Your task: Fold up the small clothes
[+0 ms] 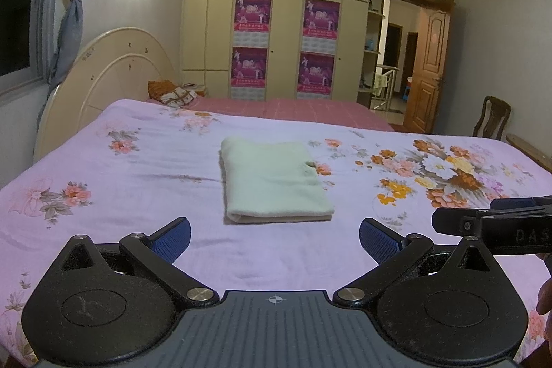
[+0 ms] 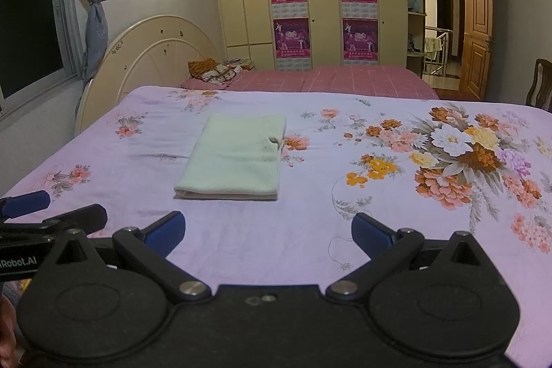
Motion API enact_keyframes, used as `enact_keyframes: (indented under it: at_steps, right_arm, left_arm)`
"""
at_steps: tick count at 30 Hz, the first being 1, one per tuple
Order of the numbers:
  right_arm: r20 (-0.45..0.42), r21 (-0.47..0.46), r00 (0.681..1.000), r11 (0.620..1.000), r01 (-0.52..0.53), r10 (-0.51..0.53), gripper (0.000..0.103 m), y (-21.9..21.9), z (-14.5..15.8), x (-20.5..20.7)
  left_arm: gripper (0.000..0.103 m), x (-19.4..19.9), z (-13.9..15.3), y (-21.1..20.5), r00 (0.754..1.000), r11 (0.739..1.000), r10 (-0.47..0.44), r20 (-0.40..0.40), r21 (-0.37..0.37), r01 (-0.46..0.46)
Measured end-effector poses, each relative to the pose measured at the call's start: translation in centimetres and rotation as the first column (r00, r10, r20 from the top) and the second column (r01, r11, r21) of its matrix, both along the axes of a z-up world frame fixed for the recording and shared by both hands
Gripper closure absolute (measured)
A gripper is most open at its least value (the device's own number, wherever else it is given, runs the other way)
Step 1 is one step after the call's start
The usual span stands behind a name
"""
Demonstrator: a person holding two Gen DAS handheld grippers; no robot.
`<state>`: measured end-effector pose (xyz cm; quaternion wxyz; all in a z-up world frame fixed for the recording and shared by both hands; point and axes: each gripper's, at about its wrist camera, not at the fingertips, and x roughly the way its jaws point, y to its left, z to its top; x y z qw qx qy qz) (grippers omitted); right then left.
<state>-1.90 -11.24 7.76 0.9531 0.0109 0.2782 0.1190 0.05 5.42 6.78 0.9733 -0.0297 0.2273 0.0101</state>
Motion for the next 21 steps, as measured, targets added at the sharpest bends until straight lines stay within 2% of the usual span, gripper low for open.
enact_keyframes:
  at_steps: [11,16,21]
  right_arm:
    - [0.006,-0.01,1.0,1.0,-0.011,0.011,0.001,-0.28,0.04,0.33]
    - [0.0,-0.007,1.0,1.0,-0.018,0.018,0.001,-0.73,0.0,0.34]
    - [-0.003,-0.007,1.0,1.0,-0.025,0.025,0.001,-0.89,-0.08,0.33]
  left_arm:
    - [0.0,0.13,-0.06,0.32,1.0,1.0,-0.001,-0.005,-0.008,0.001]
    - [0.0,0.22,-0.19,0.05,1.0,0.999,0.009,-0.011,0.032,-0.008]
    - [0.0,0.14,0.03,0.16,1.0,0.999,0.017,0.0,0.033,-0.017]
